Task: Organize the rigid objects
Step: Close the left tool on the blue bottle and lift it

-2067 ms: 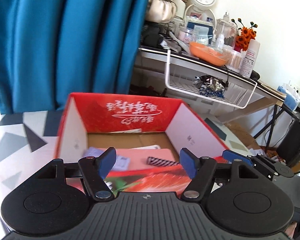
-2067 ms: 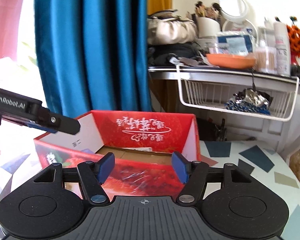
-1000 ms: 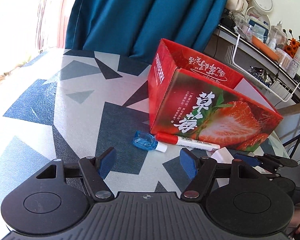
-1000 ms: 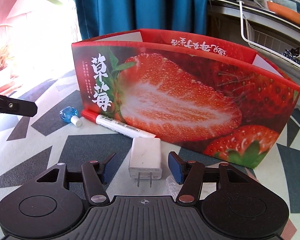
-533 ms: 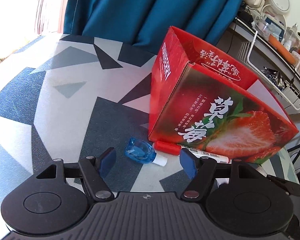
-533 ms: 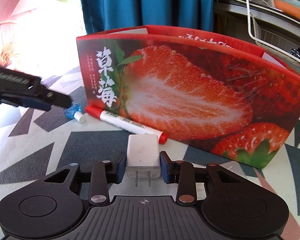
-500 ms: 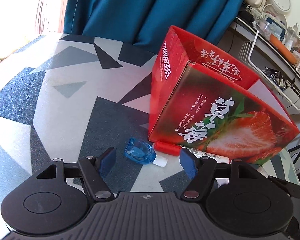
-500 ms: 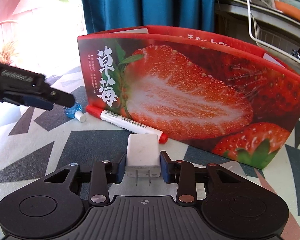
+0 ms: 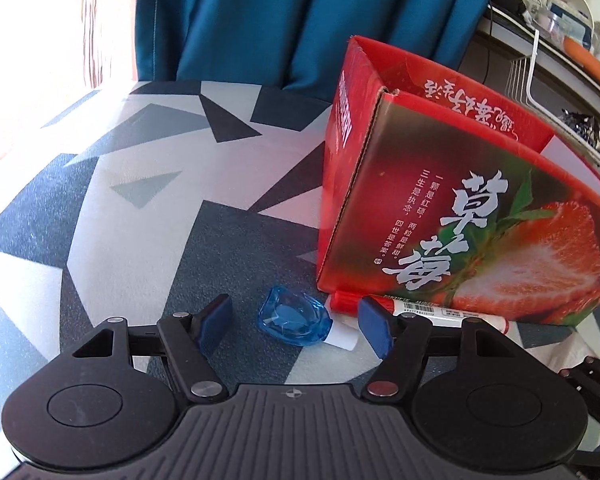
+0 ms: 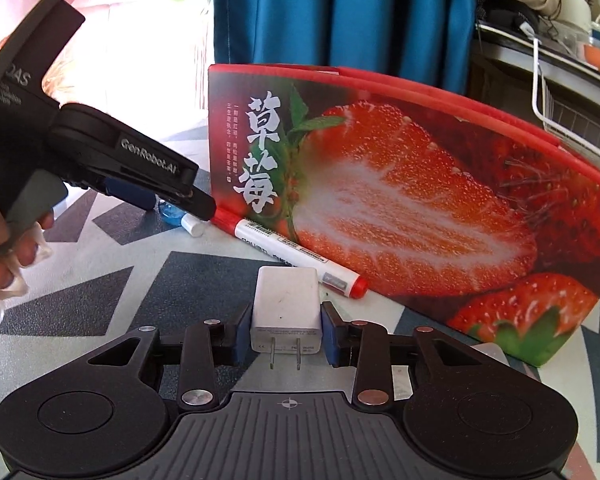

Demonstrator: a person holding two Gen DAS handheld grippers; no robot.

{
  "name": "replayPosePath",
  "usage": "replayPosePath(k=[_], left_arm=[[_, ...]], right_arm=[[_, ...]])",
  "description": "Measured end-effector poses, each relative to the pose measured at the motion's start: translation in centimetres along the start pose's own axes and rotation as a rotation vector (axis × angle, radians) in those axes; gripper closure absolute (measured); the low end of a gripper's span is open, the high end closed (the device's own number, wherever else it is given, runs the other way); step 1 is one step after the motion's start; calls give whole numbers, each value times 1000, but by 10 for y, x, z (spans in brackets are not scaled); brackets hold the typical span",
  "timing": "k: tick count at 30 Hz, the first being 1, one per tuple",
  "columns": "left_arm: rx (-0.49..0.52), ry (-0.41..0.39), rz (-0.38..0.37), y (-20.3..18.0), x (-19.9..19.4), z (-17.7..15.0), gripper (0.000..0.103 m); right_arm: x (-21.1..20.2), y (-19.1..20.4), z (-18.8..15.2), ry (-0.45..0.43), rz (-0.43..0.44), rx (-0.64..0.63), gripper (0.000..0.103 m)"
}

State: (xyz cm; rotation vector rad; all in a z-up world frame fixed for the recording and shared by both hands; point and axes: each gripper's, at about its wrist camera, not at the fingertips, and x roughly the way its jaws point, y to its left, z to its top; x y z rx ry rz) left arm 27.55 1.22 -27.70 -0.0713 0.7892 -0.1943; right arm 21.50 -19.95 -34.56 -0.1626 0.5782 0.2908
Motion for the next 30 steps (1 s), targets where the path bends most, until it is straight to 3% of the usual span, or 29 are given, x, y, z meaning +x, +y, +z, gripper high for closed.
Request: replayPosePath(k=[2,4,6,10,15,18,19,26,29,30], left_arm=[[31,-4,29,-2,-1,-1,42],[31,-8,23,1,-4,-3,59],[24,-5,11,4,-9,-6,69],[27,-10,8,10,-21,-15,78],[24,-13,6,14,-25,-20,75],[38,-14,12,11,-21,-14,56],[44,-21,11,9,-21,-13,55],[123,-23,3,-1,-2,-2,55],[148,-32,16,-3,0,-3,58],[149,-35,25,-3,0,-4,66]], right_arm=[[0,0,0,-1,1,-2,70],[0,0,0,-1,1,0,70],[1,0,0,-2,4,4,70],[1,0,0,-3,6,8,70],[1,0,0,-3,5,8,70],[1,0,0,-3,5,8,70],[1,0,0,-3,5,8,70],[1,0,0,-2,4,11,70],[1,0,0,-2,5,11,70],[1,0,0,-2,5,11,70]])
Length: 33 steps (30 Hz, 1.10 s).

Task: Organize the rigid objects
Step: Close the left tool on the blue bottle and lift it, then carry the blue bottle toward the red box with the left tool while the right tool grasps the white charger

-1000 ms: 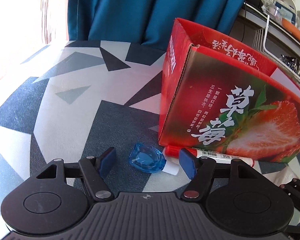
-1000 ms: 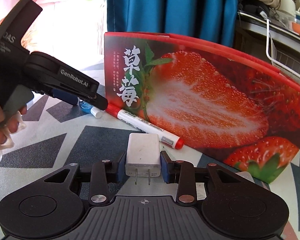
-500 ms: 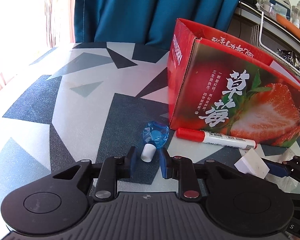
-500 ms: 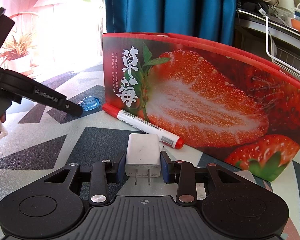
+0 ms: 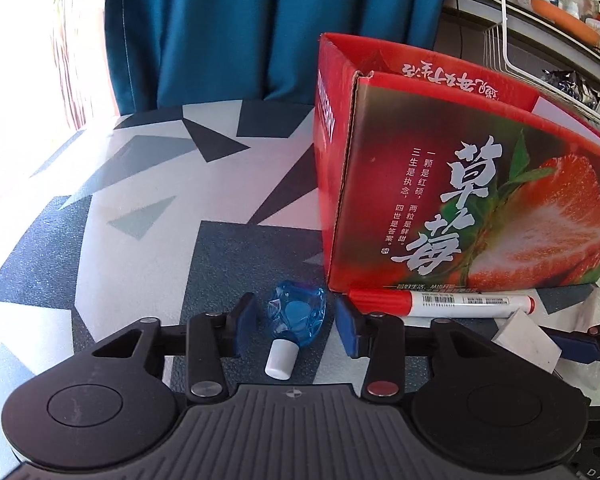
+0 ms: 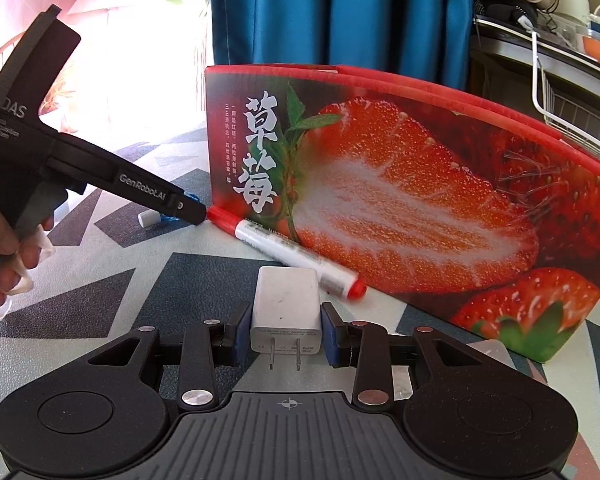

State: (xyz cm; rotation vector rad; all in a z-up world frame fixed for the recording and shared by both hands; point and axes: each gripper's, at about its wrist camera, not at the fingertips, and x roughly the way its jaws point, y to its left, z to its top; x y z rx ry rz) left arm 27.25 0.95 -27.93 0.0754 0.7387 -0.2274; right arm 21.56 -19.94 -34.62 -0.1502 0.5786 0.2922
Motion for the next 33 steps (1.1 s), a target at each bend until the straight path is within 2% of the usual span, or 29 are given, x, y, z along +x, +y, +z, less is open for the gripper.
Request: replayPosePath(k=[1,15,18,28,30,33], left_arm=[[3,-2,3,0,-1,-1,71],[-22,-12,-65,-5,-39,-35,71],[-13,-27,-60,-8,-45,-43,71],[-3,-23,-66,-9,-45,-44,71],[-12,-13,-73,-8,-45,-41,71],[-28,-22,-86,-8,-49,-41,71]], right_arm=[[0,0,0,1,0,1,70],[2,-1,0,7,1,15,68],[5,-2,1,14,-2,22,64],[6,-6,1,18,3,63,62],[5,-5,1,15,13,57,70],[5,-2,1,13,5,34,71]])
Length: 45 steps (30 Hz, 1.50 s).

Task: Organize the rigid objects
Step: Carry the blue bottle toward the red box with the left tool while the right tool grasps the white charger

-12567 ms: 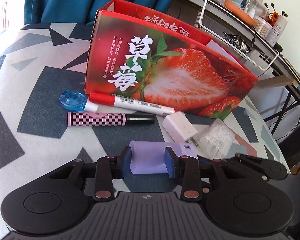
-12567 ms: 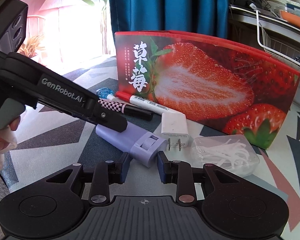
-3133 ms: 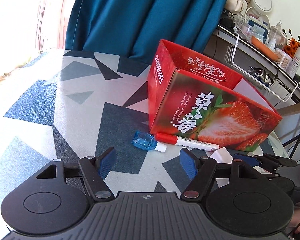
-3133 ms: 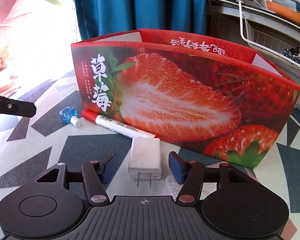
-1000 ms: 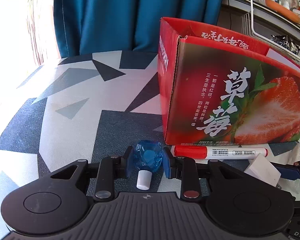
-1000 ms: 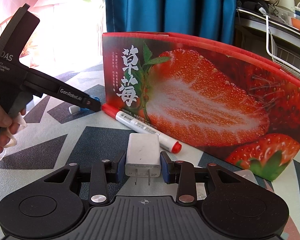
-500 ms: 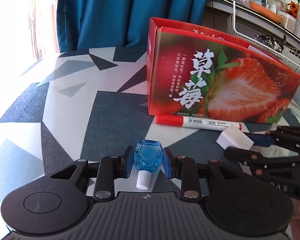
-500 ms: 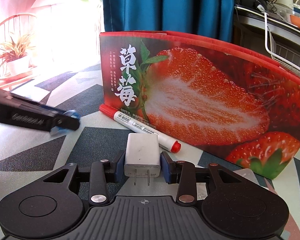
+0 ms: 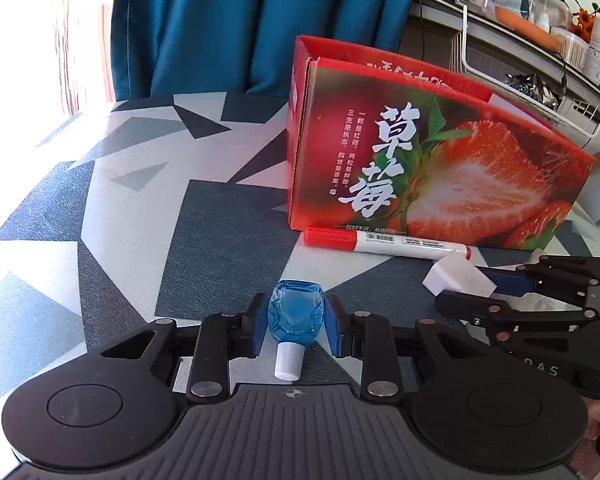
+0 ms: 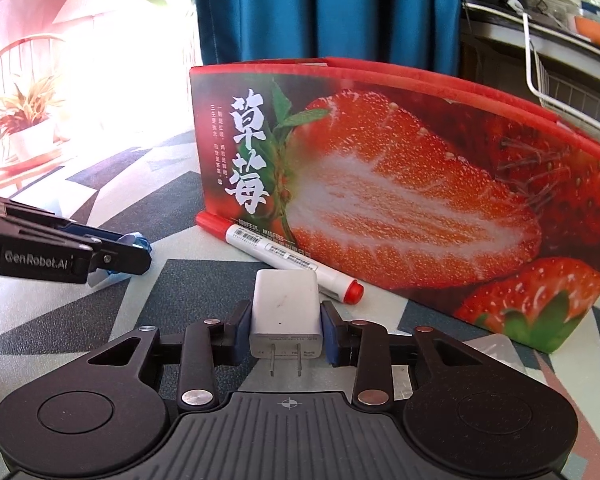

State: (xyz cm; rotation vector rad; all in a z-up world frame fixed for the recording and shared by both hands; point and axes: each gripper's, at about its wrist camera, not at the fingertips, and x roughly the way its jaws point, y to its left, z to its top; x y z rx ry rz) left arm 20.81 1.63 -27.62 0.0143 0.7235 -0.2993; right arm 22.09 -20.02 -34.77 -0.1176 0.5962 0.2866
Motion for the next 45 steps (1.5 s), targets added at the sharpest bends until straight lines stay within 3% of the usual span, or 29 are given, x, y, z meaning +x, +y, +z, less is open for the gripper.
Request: replayPosePath(k=[16,21,29,41,45], left_arm=[[34,-160,-58,-18,-42,46,71],[23,-165,-60,-22,-41,50,71],[-12,-110,-66,-16,-33,32,71],[-51,-107,-112,-14,-30,23,71],[-59,-107,-124,-13,-31,20,71]], right_arm=[[-41,-15,16,-157,18,48,71],[-37,-19,10,-124,27,64,71],[-34,-7,7,-61,51,37,71],[-41,-7,-14,97,52,75,70],[-38,-3,-14,110,41,64,67]])
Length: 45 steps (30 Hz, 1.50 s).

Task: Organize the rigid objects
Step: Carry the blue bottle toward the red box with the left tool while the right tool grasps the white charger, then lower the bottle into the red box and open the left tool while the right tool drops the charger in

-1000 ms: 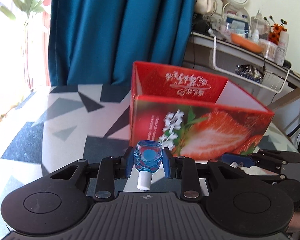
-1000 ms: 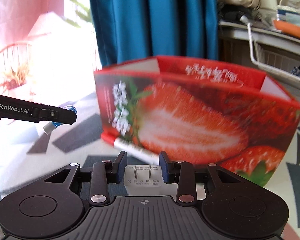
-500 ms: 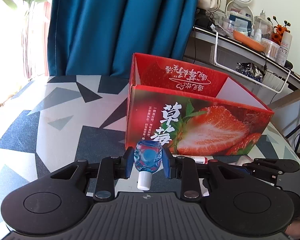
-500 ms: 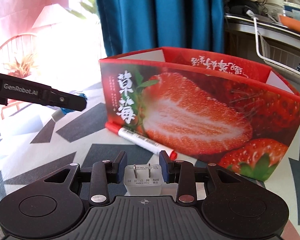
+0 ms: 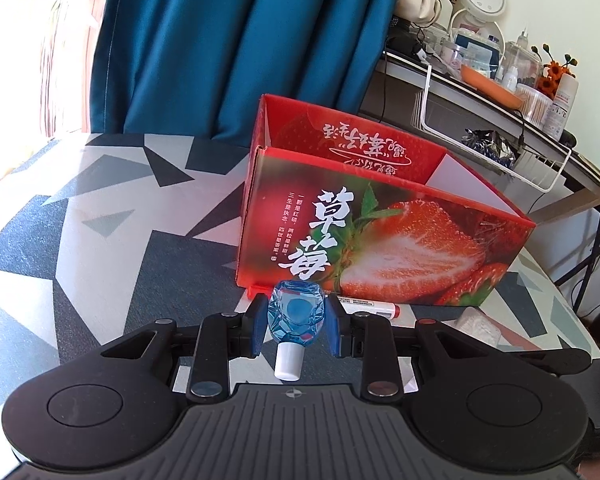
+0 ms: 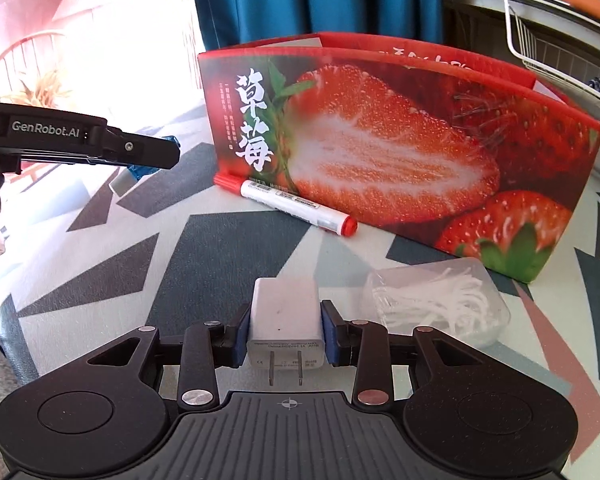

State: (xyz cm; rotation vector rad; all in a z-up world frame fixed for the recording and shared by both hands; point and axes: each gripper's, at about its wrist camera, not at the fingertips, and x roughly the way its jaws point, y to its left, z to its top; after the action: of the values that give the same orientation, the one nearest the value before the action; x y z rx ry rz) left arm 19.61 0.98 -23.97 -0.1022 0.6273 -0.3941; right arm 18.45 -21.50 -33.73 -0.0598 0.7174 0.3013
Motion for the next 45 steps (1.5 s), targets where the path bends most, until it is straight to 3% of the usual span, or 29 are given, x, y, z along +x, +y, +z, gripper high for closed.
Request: replayPosePath(k=[4,8,12,22,28,32,40,42,45], left_arm=[[-4,-3,-6,2,-2,0,71],[-15,-8,-6,5,-6,-2,71],[-16,-22,-5,6,-9,0,71],[60,-127,-28,-11,-19,52,71],[102,-167,-57,-33,-2,92,71],[118,-119,-67,-43,28,110,71],[157,9,-1,-40,79,112,71],[171,29,5,-41,85,111,71],[180,55,13,-40,92,109,71]], right_arm=[[3,5,3,7,-8,-14,59],[4,7,4,4,-35,-29,71],[1,2,6,-16,-18,-9,71],[-48,-18,66,-282,-27,-5,71],[-67,-51,108,-407,-109,-31,71],[-53,-83,123,-394,-163,-8,71],[-18,-128,114,-334,-206,82,71],[-15,-131,113,-326,-215,83,99],[-13,-133,111,-333,-213,96,98]])
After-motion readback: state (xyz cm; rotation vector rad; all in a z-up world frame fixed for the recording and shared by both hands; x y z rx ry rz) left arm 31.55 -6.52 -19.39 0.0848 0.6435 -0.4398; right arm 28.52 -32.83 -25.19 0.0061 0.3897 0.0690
